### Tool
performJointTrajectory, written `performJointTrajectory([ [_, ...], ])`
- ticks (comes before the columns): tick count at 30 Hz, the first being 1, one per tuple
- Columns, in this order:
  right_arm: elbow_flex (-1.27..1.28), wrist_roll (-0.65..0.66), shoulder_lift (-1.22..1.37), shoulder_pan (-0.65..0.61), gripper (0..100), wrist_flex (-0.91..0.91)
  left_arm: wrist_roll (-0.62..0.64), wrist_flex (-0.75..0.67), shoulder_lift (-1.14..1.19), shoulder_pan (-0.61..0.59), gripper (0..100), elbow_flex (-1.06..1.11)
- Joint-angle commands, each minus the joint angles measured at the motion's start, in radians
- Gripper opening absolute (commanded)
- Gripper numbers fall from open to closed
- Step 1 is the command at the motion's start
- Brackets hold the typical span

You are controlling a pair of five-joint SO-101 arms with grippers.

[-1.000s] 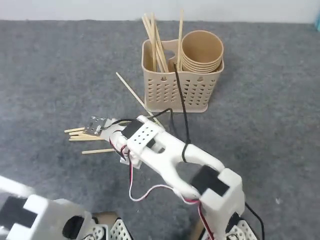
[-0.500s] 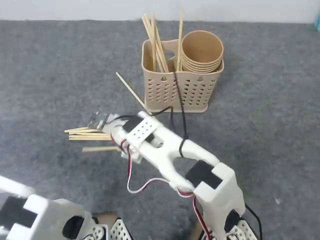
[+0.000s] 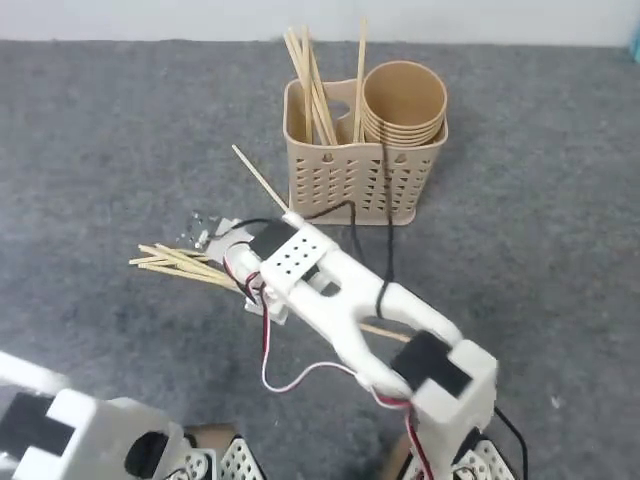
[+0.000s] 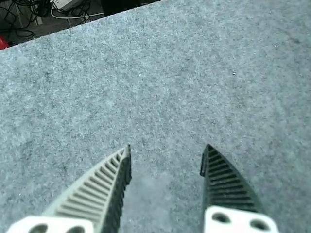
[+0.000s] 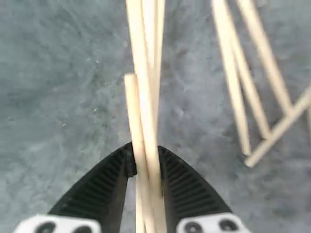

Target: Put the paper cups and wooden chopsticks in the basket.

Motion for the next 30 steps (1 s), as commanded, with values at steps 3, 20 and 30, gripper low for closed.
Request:
performJointTrajectory([
  [3, -0.011, 0.009, -0.291, 0.03, 0.8, 0.033, -0.006, 0.006, -0.012, -0.005, 22, -0.048],
  [20, -0.009, -0.187, -0.756, 0.202, 0.8, -0.205, -0.006, 0.034, -0.012, 0.005, 22, -0.048],
  [30, 0.06, -0.47, -0.777, 0.364, 0.8, -0.585, -0.006, 0.034, -0.011, 0.005, 22, -0.048],
])
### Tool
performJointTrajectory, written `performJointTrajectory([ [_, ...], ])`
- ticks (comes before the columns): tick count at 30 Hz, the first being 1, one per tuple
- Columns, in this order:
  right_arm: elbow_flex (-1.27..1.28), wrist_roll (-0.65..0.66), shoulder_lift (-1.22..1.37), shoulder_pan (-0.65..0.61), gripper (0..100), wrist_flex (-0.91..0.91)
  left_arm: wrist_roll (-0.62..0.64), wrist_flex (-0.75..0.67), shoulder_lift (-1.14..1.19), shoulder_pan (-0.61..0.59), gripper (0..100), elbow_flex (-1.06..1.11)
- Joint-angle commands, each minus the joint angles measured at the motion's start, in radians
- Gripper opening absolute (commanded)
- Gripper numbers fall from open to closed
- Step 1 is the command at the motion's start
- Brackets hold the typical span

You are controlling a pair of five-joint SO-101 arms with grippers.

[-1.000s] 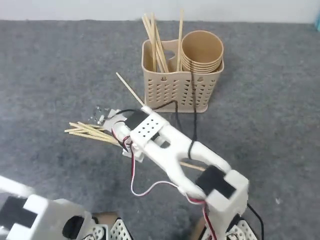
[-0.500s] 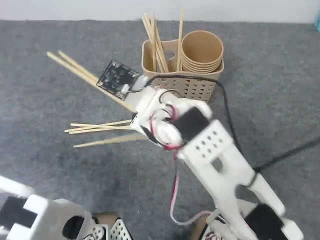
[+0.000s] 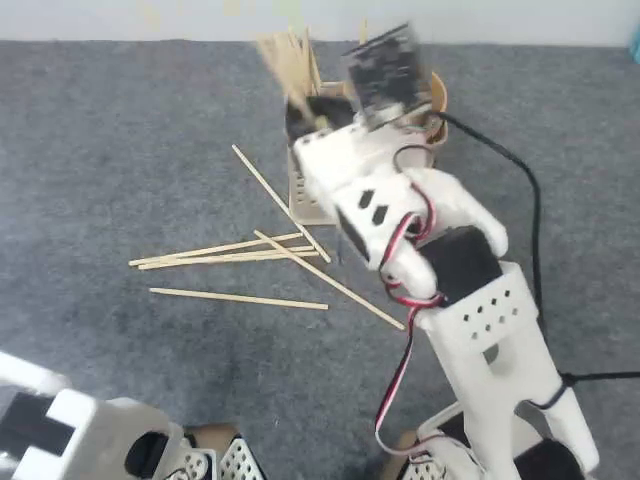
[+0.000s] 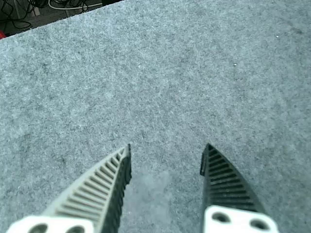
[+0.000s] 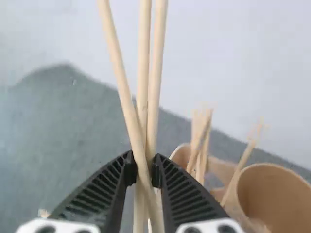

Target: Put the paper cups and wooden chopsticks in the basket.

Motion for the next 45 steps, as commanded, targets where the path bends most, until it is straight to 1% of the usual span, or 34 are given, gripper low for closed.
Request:
performJointTrajectory([
  [1, 0.069, -0.055, -0.044, 0.065, 0.8, -0.216, -0.006, 0.006, -0.009, 0.005, 22, -0.048],
  [4, 0.206, -0.06, -0.042, 0.091, 0.8, -0.443, -0.006, 0.006, -0.008, 0.005, 22, -0.048],
  [9, 0.448, -0.06, -0.041, 0.09, 0.8, -0.877, -0.006, 0.006, -0.006, 0.005, 22, -0.048],
  [11, 0.499, -0.06, -0.039, 0.088, 0.8, -0.992, -0.006, 0.006, -0.005, 0.005, 22, -0.047],
  [12, 0.505, -0.058, -0.035, 0.088, 0.8, -1.015, -0.006, 0.006, -0.005, 0.005, 22, -0.047],
  [25, 0.44, -0.054, 0.185, 0.097, 0.8, -1.032, -0.006, 0.002, -0.011, 0.005, 22, -0.022],
  [28, 0.44, -0.051, 0.22, 0.116, 0.9, -1.073, -0.006, 0.003, -0.012, 0.006, 22, -0.022],
  [30, 0.439, -0.014, 0.24, 0.12, 1.8, -1.082, -0.006, 0.006, -0.012, 0.015, 22, -0.022],
  [33, 0.44, 0.051, 0.259, 0.119, 9.7, -1.078, -0.006, 0.038, -0.012, 0.035, 22, -0.022],
  [37, 0.443, 0.052, 0.259, 0.119, 19.0, -1.073, -0.008, 0.098, -0.014, 0.083, 22, -0.024],
  [40, 0.442, 0.049, 0.217, 0.117, 20.3, -1.0, -0.043, 0.143, -0.015, 0.129, 23, -0.025],
  [43, 0.442, 0.048, 0.102, 0.114, 20.3, -0.855, -0.077, 0.215, -0.017, 0.196, 23, -0.025],
  [45, 0.443, 0.012, 0.002, 0.101, 20.3, -0.742, -0.101, 0.261, -0.035, 0.249, 23, -0.019],
])
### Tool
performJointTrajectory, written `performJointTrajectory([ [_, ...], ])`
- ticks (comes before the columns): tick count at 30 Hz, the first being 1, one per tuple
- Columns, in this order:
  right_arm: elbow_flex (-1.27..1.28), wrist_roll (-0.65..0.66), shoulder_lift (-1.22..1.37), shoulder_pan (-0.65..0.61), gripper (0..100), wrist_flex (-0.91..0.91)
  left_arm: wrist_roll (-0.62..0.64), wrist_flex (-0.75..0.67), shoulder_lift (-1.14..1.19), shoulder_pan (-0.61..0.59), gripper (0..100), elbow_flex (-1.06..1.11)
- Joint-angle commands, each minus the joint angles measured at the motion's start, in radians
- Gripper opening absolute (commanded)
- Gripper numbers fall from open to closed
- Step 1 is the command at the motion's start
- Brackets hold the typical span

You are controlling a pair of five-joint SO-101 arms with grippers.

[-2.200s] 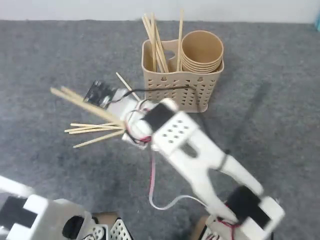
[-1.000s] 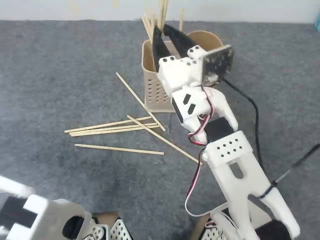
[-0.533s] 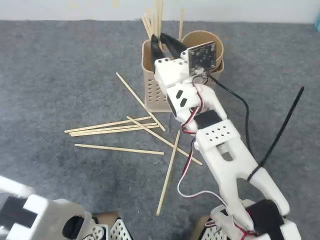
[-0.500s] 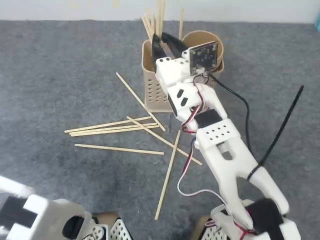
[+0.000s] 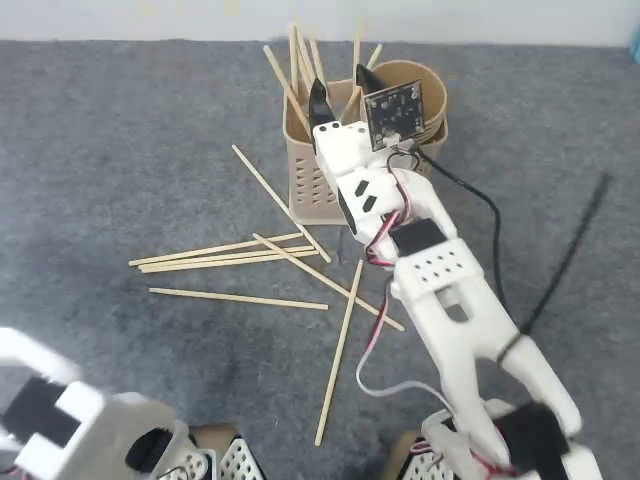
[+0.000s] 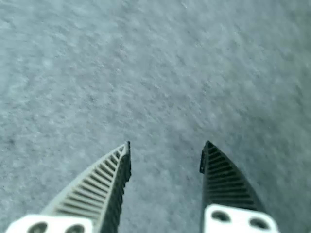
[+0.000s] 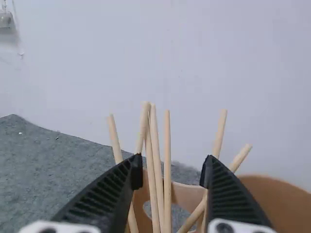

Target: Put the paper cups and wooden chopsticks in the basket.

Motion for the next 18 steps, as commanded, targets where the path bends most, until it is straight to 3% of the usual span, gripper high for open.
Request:
performJointTrajectory([
  [1, -0.066, -0.054, -0.219, -0.012, 20.3, 0.199, -0.054, 0.103, -0.049, 0.126, 23, -0.012],
  [9, -0.064, -0.178, -0.558, -0.018, 20.3, 0.562, -0.06, 0.124, -0.377, 0.367, 23, 0.197],
  [13, -0.064, -0.189, -0.674, -0.018, 20.3, 0.776, -0.15, 0.129, -0.574, 0.568, 23, 0.371],
  [18, -0.064, -0.276, -0.754, -0.018, 20.2, 1.072, -0.169, 0.132, -0.638, 0.752, 23, 0.472],
])
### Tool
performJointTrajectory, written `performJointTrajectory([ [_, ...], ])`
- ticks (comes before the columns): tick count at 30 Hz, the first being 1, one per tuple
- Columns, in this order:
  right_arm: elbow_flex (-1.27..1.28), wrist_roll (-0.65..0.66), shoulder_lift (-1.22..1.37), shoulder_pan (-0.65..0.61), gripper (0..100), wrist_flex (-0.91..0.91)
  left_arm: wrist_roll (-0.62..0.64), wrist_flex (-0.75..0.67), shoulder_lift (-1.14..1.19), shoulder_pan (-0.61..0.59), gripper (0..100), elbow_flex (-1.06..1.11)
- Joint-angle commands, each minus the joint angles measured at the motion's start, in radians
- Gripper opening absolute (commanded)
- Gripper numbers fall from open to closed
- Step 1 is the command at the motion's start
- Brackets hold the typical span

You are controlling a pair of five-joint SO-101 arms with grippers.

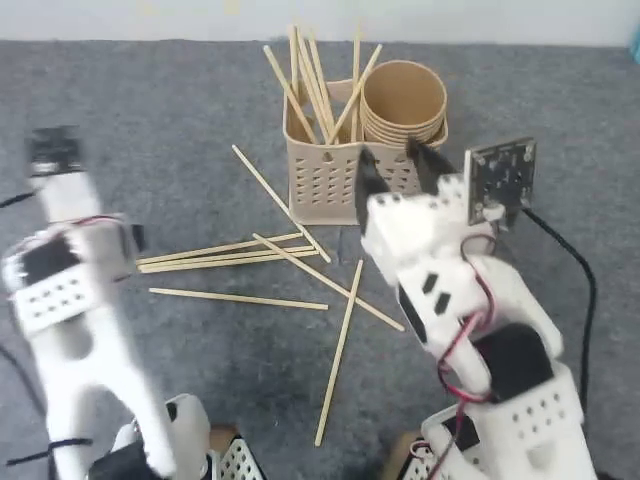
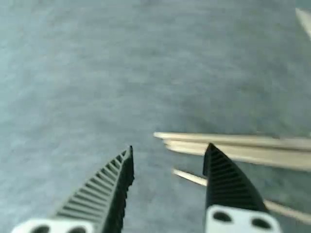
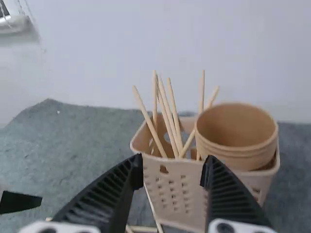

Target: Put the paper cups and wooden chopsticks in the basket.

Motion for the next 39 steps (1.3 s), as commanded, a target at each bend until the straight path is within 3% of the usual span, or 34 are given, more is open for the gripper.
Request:
performJointTrajectory([
  [1, -0.061, -0.107, -0.051, -0.004, 20.2, 0.189, -0.041, 0.009, -0.078, 0.157, 23, 0.035],
  [5, 0.032, -0.192, -0.051, -0.056, 20.2, 0.255, -0.161, 0.026, -0.078, 0.273, 23, 0.053],
  [10, 0.235, -0.21, -0.059, -0.077, 20.2, 0.16, -0.236, 0.003, -0.017, 0.353, 23, 0.024],
  [18, 0.485, -0.212, -0.062, -0.058, 20.2, -0.033, -0.505, -0.066, 0.428, 0.364, 22, -0.176],
  [28, 0.52, -0.212, -0.062, -0.054, 20.2, -0.059, -0.563, 0.011, 0.91, 0.384, 22, -0.53],
  [32, 0.52, -0.212, -0.062, -0.054, 20.2, -0.058, -0.62, 0.118, 0.933, 0.394, 17, -0.587],
  [39, 0.52, -0.212, -0.062, -0.054, 20.2, -0.056, -0.615, 0.135, 0.937, 0.417, 14, -0.585],
])
